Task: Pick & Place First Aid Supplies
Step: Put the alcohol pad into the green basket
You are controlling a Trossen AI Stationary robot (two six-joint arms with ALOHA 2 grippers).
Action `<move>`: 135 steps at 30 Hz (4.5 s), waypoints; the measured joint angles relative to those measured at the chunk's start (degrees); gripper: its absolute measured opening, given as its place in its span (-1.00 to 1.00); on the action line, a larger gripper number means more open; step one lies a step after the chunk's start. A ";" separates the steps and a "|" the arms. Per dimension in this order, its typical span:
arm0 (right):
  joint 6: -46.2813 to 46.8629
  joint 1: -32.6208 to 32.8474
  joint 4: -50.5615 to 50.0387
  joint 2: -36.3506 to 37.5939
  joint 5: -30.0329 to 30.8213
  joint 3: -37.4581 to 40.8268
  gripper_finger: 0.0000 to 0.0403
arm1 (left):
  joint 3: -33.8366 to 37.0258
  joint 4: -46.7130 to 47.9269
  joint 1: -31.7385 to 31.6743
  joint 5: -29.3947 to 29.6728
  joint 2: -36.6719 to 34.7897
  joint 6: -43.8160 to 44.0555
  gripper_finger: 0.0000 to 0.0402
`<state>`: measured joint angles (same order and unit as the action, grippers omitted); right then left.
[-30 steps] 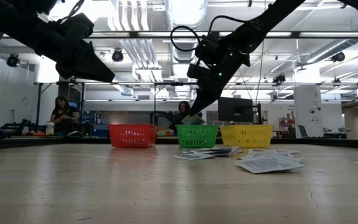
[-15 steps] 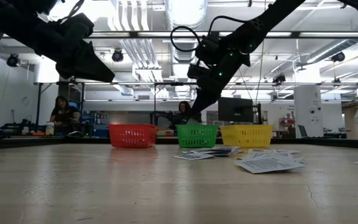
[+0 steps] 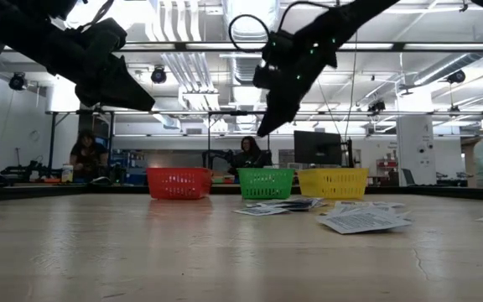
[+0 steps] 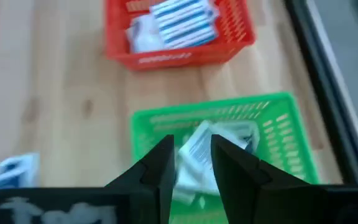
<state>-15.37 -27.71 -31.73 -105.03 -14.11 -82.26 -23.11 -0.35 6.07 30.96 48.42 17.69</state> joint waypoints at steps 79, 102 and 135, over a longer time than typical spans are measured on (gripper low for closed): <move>8.78 13.18 -10.12 7.37 -10.97 22.20 0.00 | 0.01 0.38 0.00 0.24 0.01 -2.26 -0.34; 8.71 16.89 -2.68 6.59 5.34 25.81 -0.08 | 0.02 0.38 0.00 2.67 0.02 -2.29 -0.34; 6.80 18.34 -4.70 0.87 8.48 21.59 -0.78 | 0.01 0.38 0.02 2.82 0.00 -2.27 -0.34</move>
<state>-8.58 -9.37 -36.43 -104.16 -5.63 -60.67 -23.09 0.03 6.09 33.78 48.43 15.42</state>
